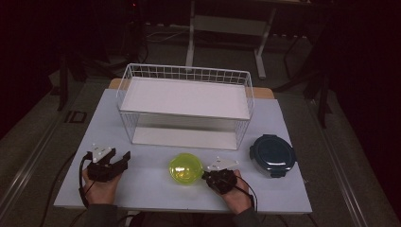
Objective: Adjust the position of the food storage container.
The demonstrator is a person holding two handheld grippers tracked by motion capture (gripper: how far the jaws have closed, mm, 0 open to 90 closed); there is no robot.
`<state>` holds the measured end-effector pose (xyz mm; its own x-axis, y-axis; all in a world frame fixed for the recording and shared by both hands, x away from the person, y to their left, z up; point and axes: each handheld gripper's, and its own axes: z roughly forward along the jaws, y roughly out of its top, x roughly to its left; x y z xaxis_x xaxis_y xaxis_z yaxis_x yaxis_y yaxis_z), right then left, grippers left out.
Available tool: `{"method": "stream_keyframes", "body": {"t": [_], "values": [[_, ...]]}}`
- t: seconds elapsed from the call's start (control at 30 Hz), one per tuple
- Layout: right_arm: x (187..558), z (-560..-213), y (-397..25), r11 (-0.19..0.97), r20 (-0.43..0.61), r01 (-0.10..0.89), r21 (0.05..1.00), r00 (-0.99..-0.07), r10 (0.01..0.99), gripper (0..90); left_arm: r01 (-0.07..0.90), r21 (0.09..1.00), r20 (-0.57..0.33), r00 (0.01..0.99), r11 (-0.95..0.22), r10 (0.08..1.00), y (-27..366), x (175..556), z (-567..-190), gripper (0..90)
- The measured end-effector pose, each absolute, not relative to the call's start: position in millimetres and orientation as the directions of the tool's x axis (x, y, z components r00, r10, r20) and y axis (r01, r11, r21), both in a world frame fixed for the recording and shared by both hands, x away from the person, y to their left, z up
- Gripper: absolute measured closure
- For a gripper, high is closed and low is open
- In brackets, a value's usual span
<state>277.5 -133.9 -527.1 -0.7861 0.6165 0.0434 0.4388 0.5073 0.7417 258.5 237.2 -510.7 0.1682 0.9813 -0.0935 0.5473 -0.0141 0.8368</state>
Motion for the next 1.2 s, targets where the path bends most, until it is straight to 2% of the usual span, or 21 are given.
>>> {"method": "stream_keyframes", "body": {"t": [1.2], "values": [[298.4, -529.0, -22.2, 0.558, 0.064, 0.371, 0.742, -0.868, 0.492, 89.9, 0.515, 0.856, -0.127, 0.132, 0.041, 0.983, 253.7, 250.7, -503.2, 44.0]]}}
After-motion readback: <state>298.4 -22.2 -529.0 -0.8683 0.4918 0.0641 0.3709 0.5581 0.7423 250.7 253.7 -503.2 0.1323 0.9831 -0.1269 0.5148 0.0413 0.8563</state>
